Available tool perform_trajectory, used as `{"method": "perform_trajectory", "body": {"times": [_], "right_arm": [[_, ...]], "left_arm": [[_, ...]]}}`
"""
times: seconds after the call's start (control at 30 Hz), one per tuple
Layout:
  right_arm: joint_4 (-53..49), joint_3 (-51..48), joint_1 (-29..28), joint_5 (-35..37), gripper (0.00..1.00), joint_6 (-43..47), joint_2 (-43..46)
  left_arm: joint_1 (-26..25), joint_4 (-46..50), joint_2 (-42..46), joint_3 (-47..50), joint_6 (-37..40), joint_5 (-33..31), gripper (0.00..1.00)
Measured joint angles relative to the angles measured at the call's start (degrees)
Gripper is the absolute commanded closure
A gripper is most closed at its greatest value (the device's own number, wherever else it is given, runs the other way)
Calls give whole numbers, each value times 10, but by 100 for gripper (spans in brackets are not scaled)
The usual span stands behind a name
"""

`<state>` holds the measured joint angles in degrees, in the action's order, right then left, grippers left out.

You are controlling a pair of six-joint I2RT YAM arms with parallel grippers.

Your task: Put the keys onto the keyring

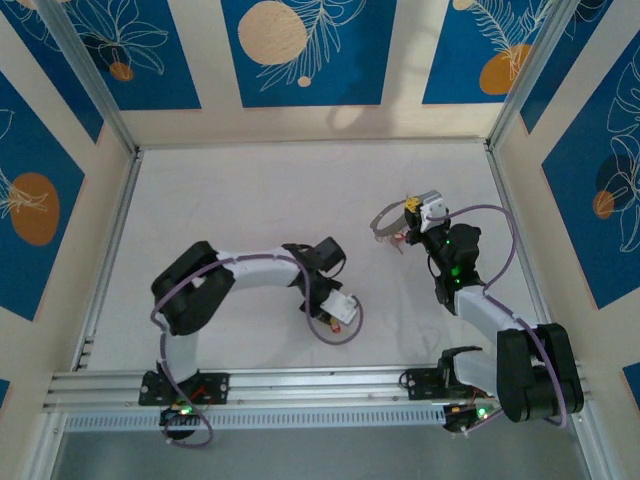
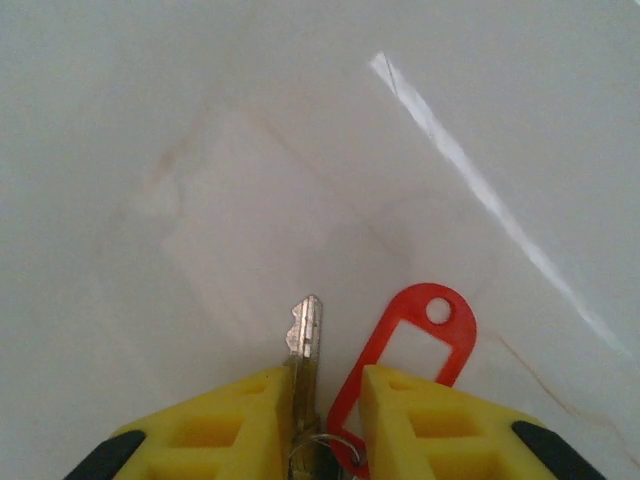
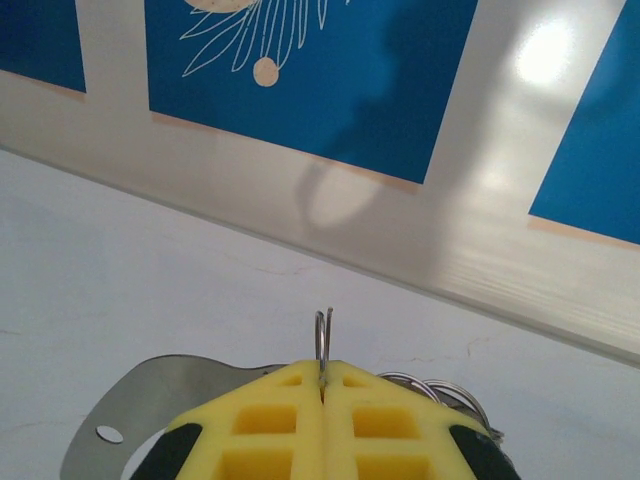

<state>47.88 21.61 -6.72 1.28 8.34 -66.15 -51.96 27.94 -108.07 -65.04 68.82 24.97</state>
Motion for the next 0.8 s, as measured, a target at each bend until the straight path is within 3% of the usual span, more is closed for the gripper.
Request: {"method": "perform_trajectory", "body": {"times": [0.13, 0.3, 0.37, 0.43, 0.57, 0.63, 0.8], "right_arm": [[-4, 0, 0, -11, 100, -5, 0], [-9, 0, -13, -24, 100, -4, -1], [-11, 0, -19, -30, 100, -4, -1], [-14, 0, -23, -35, 100, -4, -1], [-25, 0, -23, -43, 100, -4, -1], [-31, 0, -24, -44, 100, -4, -1], [-51, 0, -27, -45, 100, -4, 0]], "left_arm": [[42, 4, 53, 59, -22, 1, 75], [91, 9, 92, 65, -67, 4, 60], [106, 9, 106, 61, -100, 6, 48], [120, 8, 125, 59, -150, 11, 44], [128, 2, 176, 47, -324, 12, 40], [122, 1, 192, 36, -429, 8, 43], [72, 73, 163, -33, -681, -42, 45]]}}
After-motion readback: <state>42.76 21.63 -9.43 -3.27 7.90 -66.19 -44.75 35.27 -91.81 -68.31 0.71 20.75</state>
